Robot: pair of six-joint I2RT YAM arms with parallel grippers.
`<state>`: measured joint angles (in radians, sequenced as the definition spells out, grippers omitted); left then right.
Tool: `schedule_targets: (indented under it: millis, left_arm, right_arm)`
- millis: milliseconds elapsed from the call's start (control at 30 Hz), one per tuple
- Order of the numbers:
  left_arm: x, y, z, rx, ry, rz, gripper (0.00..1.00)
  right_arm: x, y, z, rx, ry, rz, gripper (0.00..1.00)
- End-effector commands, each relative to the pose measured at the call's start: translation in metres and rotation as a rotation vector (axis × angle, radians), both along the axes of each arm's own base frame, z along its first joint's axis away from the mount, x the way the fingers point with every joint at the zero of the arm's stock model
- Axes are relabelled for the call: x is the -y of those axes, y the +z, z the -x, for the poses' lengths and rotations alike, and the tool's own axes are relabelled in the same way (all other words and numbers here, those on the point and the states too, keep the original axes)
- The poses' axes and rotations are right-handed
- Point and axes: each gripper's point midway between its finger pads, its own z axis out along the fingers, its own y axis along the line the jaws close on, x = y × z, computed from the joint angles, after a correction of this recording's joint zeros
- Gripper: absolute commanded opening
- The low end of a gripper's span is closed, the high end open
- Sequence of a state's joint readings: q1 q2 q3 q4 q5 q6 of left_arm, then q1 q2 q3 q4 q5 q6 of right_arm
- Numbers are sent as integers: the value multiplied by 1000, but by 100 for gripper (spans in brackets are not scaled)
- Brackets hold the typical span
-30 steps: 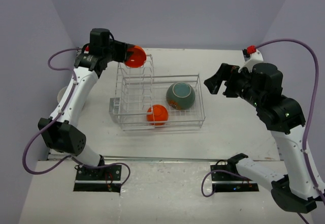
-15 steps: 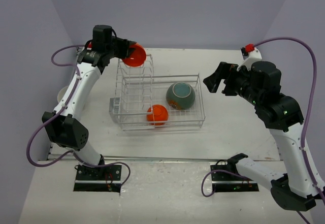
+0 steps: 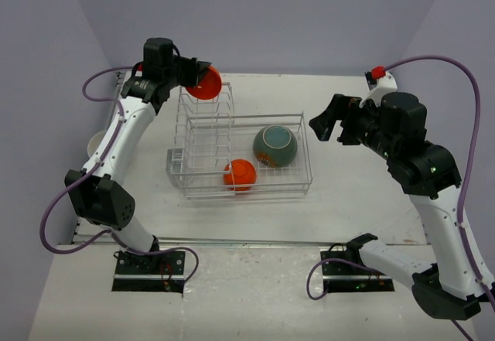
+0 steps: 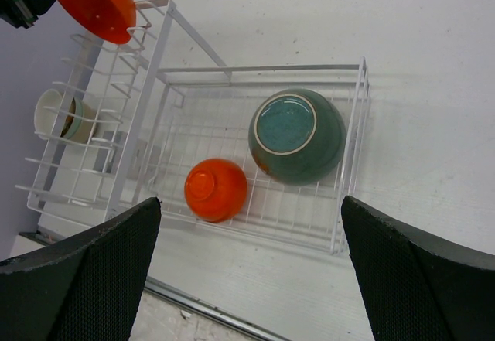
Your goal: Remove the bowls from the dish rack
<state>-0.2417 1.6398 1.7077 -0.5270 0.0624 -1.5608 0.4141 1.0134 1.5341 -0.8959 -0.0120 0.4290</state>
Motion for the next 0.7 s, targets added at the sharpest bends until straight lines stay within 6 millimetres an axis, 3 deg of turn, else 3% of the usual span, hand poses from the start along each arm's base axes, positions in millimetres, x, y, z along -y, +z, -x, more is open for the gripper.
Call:
schedule_targets:
  millis: [0, 200, 667]
  left_arm:
    - [-16, -11, 6, -24, 41, -53, 0]
    - [-17, -14, 14, -26, 37, -57, 0]
    - [-21, 5, 44, 82, 37, -37, 0]
  right_arm:
    - [1, 15, -3, 65, -4, -3, 99]
    - [1, 15, -2, 65, -3, 1, 99]
    - [-2, 12, 0, 49, 26, 9, 99]
